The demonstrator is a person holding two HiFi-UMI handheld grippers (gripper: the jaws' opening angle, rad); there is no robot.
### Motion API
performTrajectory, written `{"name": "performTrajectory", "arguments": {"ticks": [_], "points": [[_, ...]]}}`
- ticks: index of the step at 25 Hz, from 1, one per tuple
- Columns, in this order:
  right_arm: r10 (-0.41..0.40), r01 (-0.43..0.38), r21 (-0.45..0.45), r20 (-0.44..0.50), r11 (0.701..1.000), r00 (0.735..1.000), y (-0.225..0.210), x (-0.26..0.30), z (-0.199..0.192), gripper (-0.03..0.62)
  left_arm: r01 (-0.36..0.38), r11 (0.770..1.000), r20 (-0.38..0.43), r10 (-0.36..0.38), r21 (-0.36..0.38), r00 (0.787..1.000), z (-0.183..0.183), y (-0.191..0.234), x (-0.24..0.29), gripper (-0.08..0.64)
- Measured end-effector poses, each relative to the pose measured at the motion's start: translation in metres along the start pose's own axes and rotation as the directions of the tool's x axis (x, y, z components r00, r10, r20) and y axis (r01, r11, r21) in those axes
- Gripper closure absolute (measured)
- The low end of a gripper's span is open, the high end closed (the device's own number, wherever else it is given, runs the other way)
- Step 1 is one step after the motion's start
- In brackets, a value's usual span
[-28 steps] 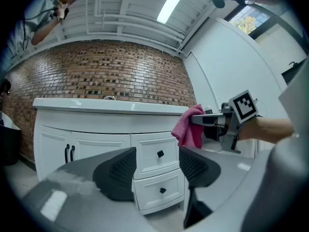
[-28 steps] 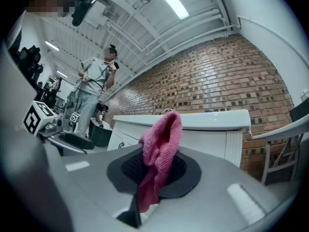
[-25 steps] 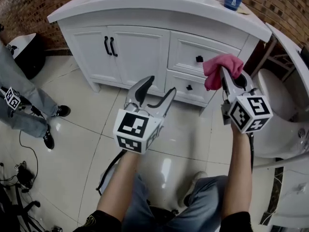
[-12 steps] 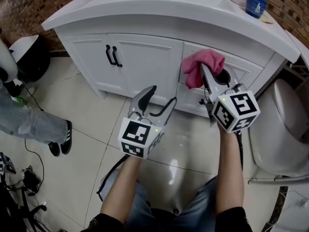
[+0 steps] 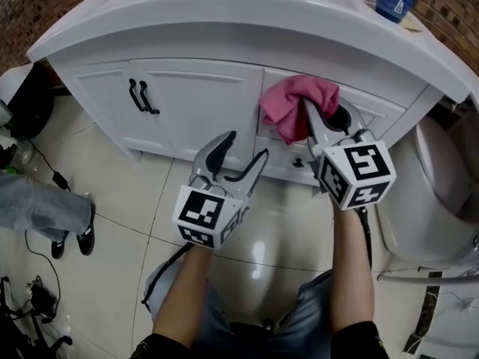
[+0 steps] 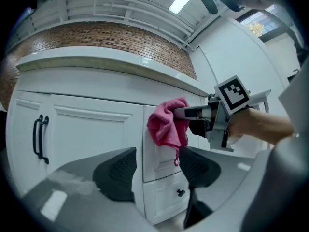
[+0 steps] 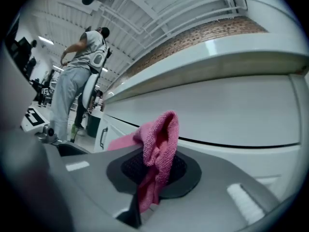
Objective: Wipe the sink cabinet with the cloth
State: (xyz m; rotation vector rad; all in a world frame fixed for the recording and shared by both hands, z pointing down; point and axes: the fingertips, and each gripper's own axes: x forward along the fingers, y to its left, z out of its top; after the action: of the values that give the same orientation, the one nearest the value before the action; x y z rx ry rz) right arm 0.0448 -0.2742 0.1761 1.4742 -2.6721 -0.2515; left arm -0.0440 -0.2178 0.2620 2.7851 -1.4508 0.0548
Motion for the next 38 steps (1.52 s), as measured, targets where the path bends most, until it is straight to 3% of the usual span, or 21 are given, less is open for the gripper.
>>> {"name": "performTrajectory", "arguments": {"ticks": [3, 8, 13, 16, 18, 21, 22, 24, 26, 28, 30, 32, 35, 38], "points": [[-0.132, 0.130, -0.035, -0.059, 0.991, 0.989, -0.047, -0.034, -0.014, 0.555, 0.046, 0.999, 0.009, -0.046, -0.008, 0.999, -0.003, -0.017, 0.017, 0.282], [-0.285, 0.273, -0.104, -0.132, 0.957, 0.949, -0.098, -0.077, -0.030, 0.555, 0.082, 0.997, 0.001, -0.082, 0.005, 0.997, -0.009, -0.032, 0.033, 0.282], [-0.375, 0.377, -0.021, -0.166, 0.926, 0.912, -0.129, -0.101, -0.032, 0.554, 0.078, 0.997, 0.018, -0.078, 0.001, 0.997, -0.004, -0.029, 0.034, 0.282], [-0.419, 0.443, 0.113, -0.187, 0.889, 0.889, -0.145, -0.111, -0.031, 0.551, 0.072, 0.997, 0.024, -0.072, 0.009, 0.997, -0.001, -0.023, 0.029, 0.282], [-0.486, 0.519, 0.135, -0.215, 0.844, 0.847, -0.160, -0.124, -0.033, 0.551, 0.061, 0.998, 0.024, -0.061, 0.008, 0.998, 0.000, -0.018, 0.020, 0.282], [-0.605, 0.647, 0.116, -0.261, 0.754, 0.752, -0.183, -0.152, -0.034, 0.551, 0.058, 0.998, 0.024, -0.058, 0.005, 0.998, 0.002, -0.012, 0.005, 0.282], [-0.620, 0.662, 0.127, -0.259, 0.738, 0.741, -0.186, -0.156, -0.029, 0.551, 0.060, 0.998, 0.023, -0.060, 0.011, 0.998, 0.003, -0.010, 0.000, 0.284], [-0.620, 0.656, 0.155, -0.226, 0.738, 0.751, -0.179, -0.154, -0.010, 0.551, 0.061, 0.998, 0.016, -0.061, 0.029, 0.998, 0.004, -0.005, -0.010, 0.284], [-0.595, 0.618, 0.150, -0.171, 0.772, 0.785, -0.158, -0.141, 0.008, 0.551, 0.055, 0.998, 0.019, -0.056, 0.032, 0.998, 0.007, -0.002, -0.020, 0.285], [-0.516, 0.528, 0.103, -0.121, 0.843, 0.848, -0.125, -0.116, 0.017, 0.551, 0.048, 0.999, 0.031, -0.048, 0.020, 0.998, 0.011, -0.002, -0.029, 0.285], [-0.383, 0.388, 0.050, -0.089, 0.920, 0.919, -0.082, -0.083, 0.022, 0.551, 0.035, 0.999, 0.053, -0.036, 0.018, 0.998, 0.020, 0.000, -0.034, 0.285], [-0.233, 0.235, 0.022, -0.051, 0.972, 0.971, -0.036, -0.050, 0.029, 0.551, 0.015, 1.000, 0.087, -0.016, 0.013, 0.996, 0.032, 0.007, -0.036, 0.285], [-0.048, 0.048, 0.002, -0.008, 0.999, 0.999, 0.025, -0.014, 0.029, 0.551, -0.030, 0.999, 0.125, 0.035, -0.038, 0.992, 0.038, 0.019, -0.039, 0.285], [0.019, -0.019, 0.001, -0.042, 1.000, 0.999, 0.053, 0.016, 0.005, 0.552, -0.083, 0.993, 0.161, 0.096, -0.084, 0.982, 0.044, 0.034, -0.045, 0.308]]}}
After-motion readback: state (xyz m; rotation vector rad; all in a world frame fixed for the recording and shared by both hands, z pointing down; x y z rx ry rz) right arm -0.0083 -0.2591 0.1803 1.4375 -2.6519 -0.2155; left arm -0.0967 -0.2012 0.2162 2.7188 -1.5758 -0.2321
